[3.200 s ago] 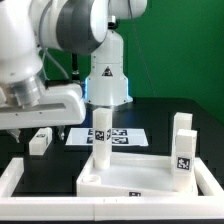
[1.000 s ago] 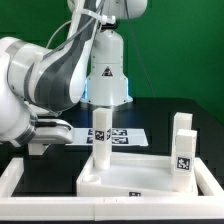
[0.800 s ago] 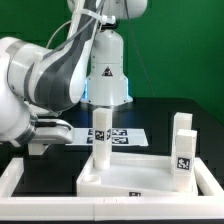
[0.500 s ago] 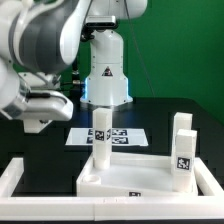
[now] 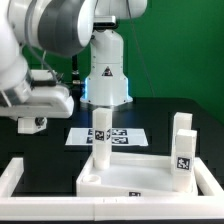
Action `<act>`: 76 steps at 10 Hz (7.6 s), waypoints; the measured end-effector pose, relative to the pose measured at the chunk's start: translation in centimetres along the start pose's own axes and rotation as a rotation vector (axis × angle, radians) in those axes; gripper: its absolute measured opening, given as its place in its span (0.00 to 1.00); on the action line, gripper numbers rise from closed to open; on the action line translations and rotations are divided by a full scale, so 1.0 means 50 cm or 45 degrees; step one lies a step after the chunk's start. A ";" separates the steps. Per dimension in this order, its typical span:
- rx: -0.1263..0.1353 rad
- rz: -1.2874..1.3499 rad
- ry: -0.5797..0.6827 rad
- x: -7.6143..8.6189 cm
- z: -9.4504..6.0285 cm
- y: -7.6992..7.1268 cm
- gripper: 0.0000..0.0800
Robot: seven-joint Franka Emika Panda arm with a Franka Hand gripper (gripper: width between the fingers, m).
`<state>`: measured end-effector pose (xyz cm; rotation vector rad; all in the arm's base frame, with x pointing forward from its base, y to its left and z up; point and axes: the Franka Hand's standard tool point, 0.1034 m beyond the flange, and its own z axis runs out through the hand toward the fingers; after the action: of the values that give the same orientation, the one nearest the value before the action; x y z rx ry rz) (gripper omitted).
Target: Assemble desk
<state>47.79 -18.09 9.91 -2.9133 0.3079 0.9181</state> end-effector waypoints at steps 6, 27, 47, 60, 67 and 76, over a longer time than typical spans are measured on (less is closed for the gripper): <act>0.007 0.103 0.531 0.041 -0.179 -0.093 0.36; 0.014 0.291 1.410 0.138 -0.144 -0.275 0.36; -0.029 0.254 1.564 0.136 -0.123 -0.282 0.81; 0.115 0.274 0.836 0.139 -0.179 -0.265 0.81; 0.193 0.540 0.800 0.147 -0.163 -0.255 0.50; 0.664 1.627 0.752 0.161 -0.171 -0.295 0.36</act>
Offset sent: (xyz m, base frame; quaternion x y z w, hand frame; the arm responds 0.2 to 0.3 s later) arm 0.0110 0.0153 0.0394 0.0543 0.0584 0.0501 0.9956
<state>62.12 -6.11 12.40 -2.1532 2.1439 -0.1187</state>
